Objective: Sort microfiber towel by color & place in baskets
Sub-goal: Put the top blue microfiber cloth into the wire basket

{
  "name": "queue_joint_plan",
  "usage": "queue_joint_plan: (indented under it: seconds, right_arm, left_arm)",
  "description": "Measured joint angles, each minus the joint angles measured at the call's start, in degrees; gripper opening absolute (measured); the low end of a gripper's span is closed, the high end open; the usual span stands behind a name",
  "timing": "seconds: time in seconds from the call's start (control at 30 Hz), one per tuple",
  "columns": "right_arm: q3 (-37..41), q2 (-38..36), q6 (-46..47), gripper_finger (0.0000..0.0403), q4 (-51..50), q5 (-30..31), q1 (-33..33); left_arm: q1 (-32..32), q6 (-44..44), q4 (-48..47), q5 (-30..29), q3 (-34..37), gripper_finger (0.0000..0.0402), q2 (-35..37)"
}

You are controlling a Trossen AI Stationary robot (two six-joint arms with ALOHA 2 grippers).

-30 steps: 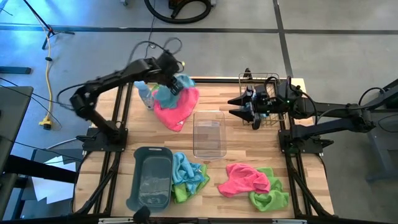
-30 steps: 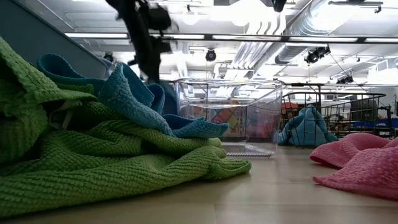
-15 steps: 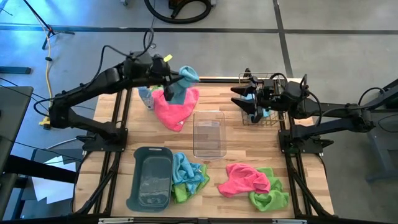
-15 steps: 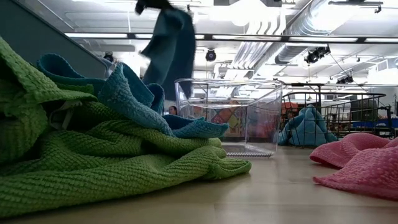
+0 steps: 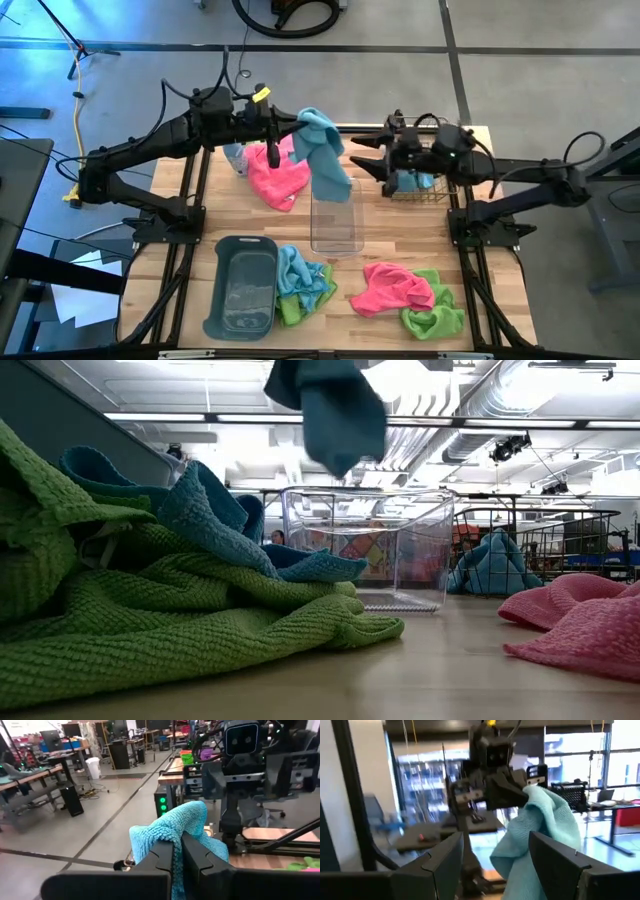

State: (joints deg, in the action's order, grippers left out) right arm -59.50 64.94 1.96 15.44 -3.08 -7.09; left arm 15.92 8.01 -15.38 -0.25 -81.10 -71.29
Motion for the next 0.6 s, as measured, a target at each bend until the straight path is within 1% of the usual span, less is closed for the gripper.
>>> queue_joint_plan:
  seconds: [0.07, 0.13, 0.27, 0.43, 0.6]
  right_arm:
    - [-3.6, 2.0, -2.2, 0.0222, -4.4, 1.7, 0.0]
    - [-7.2, 3.9, -2.5, 0.0222, -8.9, 3.4, 0.0]
    - [-12.9, 8.1, -3.5, 0.0222, -16.4, 4.0, -0.4]
    - [-18.3, 12.0, -3.5, 0.0223, -19.6, 4.1, -0.4]
    - [-21.4, 13.3, -3.5, 0.0240, -22.7, 4.6, -0.4]
  left_arm:
    - [-0.3, -0.2, 0.0, 0.2, 0.0, 0.0000, 0.0]
    - [-0.7, -0.2, 0.0, 0.2, 0.0, 0.0000, 0.0]
    - [-1.6, -0.3, 0.3, 0.2, 0.0, 0.0000, 0.0]
    - [-2.2, -0.3, 0.3, 0.1, 0.0, 0.0000, 0.0]
    - [-2.2, -0.3, 0.3, 0.0, 0.0, 0.0000, 1.0]
